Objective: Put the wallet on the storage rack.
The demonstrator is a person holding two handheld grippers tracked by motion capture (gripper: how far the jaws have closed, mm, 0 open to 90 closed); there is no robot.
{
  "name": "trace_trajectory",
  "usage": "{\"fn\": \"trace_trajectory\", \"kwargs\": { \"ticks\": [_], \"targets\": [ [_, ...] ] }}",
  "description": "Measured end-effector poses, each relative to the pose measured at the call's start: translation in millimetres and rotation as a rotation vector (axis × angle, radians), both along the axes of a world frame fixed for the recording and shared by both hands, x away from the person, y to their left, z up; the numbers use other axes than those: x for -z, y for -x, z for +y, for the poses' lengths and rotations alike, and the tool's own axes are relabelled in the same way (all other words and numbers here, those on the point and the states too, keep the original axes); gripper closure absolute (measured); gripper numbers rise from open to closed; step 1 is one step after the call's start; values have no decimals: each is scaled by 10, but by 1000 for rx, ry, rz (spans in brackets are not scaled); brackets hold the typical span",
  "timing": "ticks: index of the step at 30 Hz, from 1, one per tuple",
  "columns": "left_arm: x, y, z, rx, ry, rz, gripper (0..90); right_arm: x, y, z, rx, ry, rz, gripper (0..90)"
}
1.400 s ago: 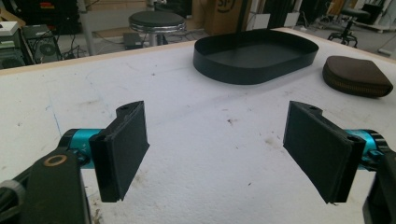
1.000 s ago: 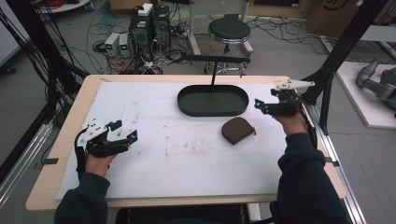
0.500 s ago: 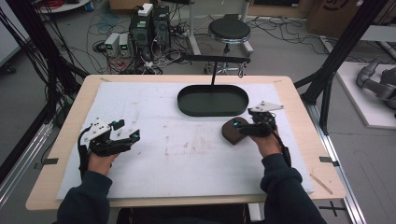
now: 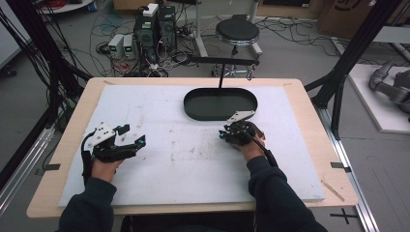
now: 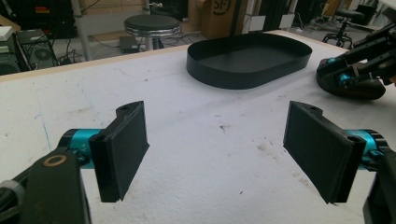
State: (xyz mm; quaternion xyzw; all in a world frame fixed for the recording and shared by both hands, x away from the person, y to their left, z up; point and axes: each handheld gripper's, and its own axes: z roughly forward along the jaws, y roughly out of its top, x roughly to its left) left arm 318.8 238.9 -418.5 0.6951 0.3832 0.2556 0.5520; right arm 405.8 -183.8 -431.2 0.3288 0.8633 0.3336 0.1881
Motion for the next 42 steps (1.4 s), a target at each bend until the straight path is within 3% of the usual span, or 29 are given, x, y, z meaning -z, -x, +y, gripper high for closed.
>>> {"fn": "trace_trajectory", "kwargs": {
  "ticks": [3, 9, 18, 27, 31, 34, 38, 40, 42],
  "targets": [
    [1, 2, -4, -1, 1, 0, 216, 24, 23, -52, -7, 2, 9, 761],
    [-5, 7, -3, -3, -1, -2, 216, 6, 88, -150, -30, 5, 40, 773],
    [-13, 18, -5, -6, -4, -5, 216, -21, 289, -385, -146, 99, 24, 733],
    [-16, 12, 8, -9, -6, -8, 216, -28, 499, -683, -156, 108, 26, 692],
    [-17, 16, 1, -9, -6, -7, 216, -52, 578, -794, -155, 105, 54, 684],
    [-17, 16, -3, -8, -8, -8, 216, -100, 637, -907, -132, 85, 64, 668],
    [-15, 13, -12, -6, -7, -5, 216, -207, 692, -1119, -82, -45, 33, 617],
    [-16, 10, -13, -3, -10, -6, 216, -239, 691, -1227, 10, -100, -9, 530],
    [-15, 6, -23, -3, -11, -7, 216, -216, 656, -1331, 156, -141, -34, 427]
  ]
}}
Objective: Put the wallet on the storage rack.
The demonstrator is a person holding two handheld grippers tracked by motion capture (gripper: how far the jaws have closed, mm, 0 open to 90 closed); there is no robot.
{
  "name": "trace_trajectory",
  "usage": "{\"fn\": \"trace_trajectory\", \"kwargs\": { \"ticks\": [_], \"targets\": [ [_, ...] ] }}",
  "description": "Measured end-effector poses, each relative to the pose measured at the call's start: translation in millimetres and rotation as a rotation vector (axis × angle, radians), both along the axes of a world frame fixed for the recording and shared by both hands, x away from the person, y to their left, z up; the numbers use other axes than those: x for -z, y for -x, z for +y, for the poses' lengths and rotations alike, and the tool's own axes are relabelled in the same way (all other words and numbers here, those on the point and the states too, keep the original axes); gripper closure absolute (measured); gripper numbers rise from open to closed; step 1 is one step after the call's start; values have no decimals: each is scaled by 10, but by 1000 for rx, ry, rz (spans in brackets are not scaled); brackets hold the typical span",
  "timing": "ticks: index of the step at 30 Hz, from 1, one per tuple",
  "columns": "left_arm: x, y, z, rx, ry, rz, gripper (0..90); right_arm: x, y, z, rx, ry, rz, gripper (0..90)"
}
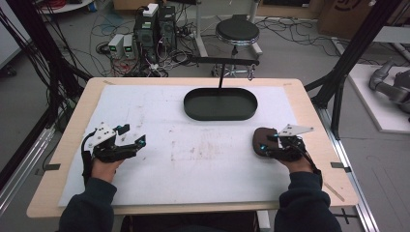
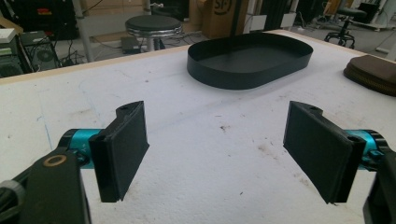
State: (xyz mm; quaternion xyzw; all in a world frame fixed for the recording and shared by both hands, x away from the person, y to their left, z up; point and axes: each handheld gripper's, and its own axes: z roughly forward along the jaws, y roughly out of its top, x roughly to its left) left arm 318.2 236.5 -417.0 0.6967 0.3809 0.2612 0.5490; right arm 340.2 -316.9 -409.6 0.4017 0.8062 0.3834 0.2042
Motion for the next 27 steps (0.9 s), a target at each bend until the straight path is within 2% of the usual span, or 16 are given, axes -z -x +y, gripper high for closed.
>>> {"fn": "trace_trajectory", "kwargs": {
  "ticks": [1, 2, 3, 8, 12, 15, 18, 20, 22, 23, 25, 27],
  "targets": [
    [0, -1, -5, 1, 2, 0, 216, 29, -27, -47, 75, -27, 11, 361],
    [1, -2, -8, 1, 3, 1, 216, 66, -58, -85, 129, -56, 26, 337],
    [1, -5, -8, 4, 1, 1, 216, 102, -82, -113, 159, -69, 37, 328],
    [1, -5, -11, 4, 0, 2, 216, 240, -197, -124, 280, -59, 94, 184],
    [5, -6, -13, 2, -1, 3, 216, 294, -256, -128, 277, -86, 119, 170],
    [4, -7, -25, 4, 0, 2, 216, 327, -289, -145, 274, -142, 162, 169],
    [4, -14, -27, 6, -6, 3, 216, 335, -304, -149, 269, -157, 178, 170],
    [8, -18, -38, 3, -1, 3, 216, 353, -320, -171, 278, -190, 217, 173],
    [8, -21, -42, 7, -5, 2, 216, 380, -350, -221, 275, -254, 275, 202],
    [9, -20, -45, 7, -5, 3, 216, 376, -355, -231, 262, -261, 281, 244],
    [10, -20, -48, 7, -4, 4, 216, 374, -356, -235, 260, -269, 289, 256],
    [10, -20, -46, 7, -5, 5, 216, 361, -357, -245, 264, -282, 311, 311]
  ]
}}
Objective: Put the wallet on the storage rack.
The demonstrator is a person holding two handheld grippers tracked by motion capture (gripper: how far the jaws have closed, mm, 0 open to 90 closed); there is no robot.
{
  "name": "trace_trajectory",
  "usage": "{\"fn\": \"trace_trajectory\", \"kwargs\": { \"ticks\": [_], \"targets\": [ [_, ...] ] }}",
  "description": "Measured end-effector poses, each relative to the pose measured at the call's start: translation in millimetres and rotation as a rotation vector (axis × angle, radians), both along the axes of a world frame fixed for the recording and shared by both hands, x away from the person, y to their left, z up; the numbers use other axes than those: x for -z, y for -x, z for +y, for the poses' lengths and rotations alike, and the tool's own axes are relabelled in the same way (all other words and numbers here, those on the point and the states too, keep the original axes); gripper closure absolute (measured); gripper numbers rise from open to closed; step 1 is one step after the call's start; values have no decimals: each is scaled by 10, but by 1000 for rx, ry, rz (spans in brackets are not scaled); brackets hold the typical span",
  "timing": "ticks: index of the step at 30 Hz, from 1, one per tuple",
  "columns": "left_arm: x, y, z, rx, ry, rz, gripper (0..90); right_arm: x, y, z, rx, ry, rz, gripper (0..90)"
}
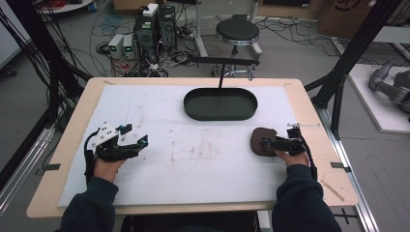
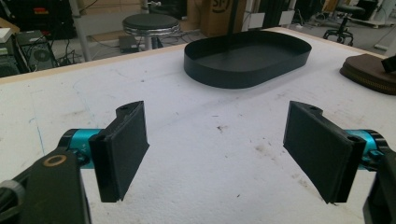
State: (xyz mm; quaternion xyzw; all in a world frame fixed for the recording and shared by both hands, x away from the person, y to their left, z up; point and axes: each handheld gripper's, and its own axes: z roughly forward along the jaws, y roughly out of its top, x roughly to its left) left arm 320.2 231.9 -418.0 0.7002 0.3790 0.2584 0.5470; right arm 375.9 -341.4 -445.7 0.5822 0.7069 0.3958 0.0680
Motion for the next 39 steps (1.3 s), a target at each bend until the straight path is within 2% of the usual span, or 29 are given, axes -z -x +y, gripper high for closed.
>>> {"fn": "trace_trajectory", "kwargs": {
  "ticks": [1, 3, 7, 9, 10, 12, 14, 16, 20, 23, 25, 27, 28, 35, 39],
  "targets": [
    [-1, 0, 2, 0, -1, -2, 216, 0, 0, 0, 0, 0, 0, 311],
    [-4, 3, 7, -1, -2, -5, 216, -39, 4, 12, -21, 1, -11, 428],
    [-3, 8, 23, -8, -1, -5, 216, -183, 32, 63, -67, 49, -106, 604],
    [-3, 9, 33, -14, -1, -5, 216, -234, 52, 104, -88, 64, -146, 649],
    [-3, 9, 33, -14, -1, -5, 217, -234, 52, 104, -88, 64, -146, 649],
    [-6, 15, 45, -17, 0, -6, 217, -322, 85, 161, -129, 73, -198, 698],
    [-8, 18, 50, -19, 1, -9, 217, -377, 101, 207, -154, 90, -222, 716],
    [-13, 19, 51, -21, 2, -13, 217, -440, 114, 275, -181, 141, -247, 730],
    [-15, 19, 53, -21, 4, -13, 217, -594, 139, 423, -191, 298, -304, 741],
    [-16, 19, 57, -19, 4, -14, 217, -674, 130, 509, -211, 415, -315, 743],
    [-16, 18, 59, -22, 5, -13, 217, -694, 115, 556, -234, 448, -312, 742],
    [-16, 18, 60, -21, 5, -14, 217, -693, 108, 581, -245, 455, -309, 742],
    [-18, 18, 58, -20, 4, -15, 217, -670, 88, 630, -278, 459, -299, 739],
    [-22, 21, 55, -20, 4, -15, 217, -628, 110, 809, -333, 480, -353, 736],
    [-21, 21, 53, -19, 3, -14, 217, -610, 126, 856, -369, 454, -366, 718]
  ]
}}
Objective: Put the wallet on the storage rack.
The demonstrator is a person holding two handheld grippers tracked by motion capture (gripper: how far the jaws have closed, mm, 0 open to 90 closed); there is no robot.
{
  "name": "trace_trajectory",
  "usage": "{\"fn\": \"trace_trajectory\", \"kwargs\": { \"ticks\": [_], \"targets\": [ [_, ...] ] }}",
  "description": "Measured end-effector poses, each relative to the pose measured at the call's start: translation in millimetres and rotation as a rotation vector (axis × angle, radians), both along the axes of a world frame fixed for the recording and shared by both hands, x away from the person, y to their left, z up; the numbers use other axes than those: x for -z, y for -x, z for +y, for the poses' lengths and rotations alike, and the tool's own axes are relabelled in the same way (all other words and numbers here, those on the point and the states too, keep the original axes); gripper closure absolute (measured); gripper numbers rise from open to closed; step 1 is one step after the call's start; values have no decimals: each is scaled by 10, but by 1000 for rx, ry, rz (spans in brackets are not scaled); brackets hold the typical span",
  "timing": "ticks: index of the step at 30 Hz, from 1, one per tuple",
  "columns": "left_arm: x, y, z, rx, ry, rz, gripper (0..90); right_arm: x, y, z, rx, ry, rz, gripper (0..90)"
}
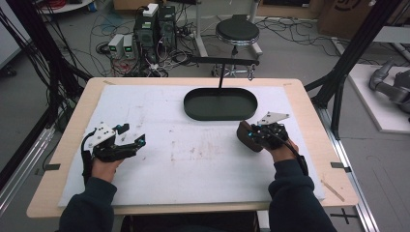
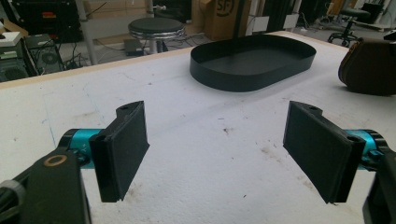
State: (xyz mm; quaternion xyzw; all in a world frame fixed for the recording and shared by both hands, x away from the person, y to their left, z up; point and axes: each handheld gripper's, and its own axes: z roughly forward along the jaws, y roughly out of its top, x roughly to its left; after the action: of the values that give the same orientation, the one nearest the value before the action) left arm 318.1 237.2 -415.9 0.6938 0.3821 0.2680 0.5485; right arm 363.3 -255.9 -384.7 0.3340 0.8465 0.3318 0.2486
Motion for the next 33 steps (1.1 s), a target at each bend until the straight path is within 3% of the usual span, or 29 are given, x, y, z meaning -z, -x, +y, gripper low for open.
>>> {"fn": "trace_trajectory", "kwargs": {
  "ticks": [4, 10, 14, 17, 19, 24, 33],
  "targets": [
    [-3, 2, 4, -1, -2, -2, 217, 12, 15, 12, -1, -1, -11, 711],
    [-2, 3, 4, -1, -2, -3, 217, 20, 17, -50, 12, -65, -10, 658],
    [-1, 0, 3, -1, 1, -2, 218, 53, 16, -96, 38, -104, -10, 528],
    [-2, 0, 2, -1, 0, -2, 217, 58, 10, -121, 44, -119, -6, 495],
    [0, 0, 0, 0, 1, 0, 217, 63, 7, -145, 39, -142, 1, 407],
    [-2, 2, 0, 3, 0, -2, 217, 150, -31, -163, 25, -133, 34, 347],
    [1, 3, 3, 3, 4, -5, 217, 295, -107, -127, 16, -97, 90, 350]
  ]
}}
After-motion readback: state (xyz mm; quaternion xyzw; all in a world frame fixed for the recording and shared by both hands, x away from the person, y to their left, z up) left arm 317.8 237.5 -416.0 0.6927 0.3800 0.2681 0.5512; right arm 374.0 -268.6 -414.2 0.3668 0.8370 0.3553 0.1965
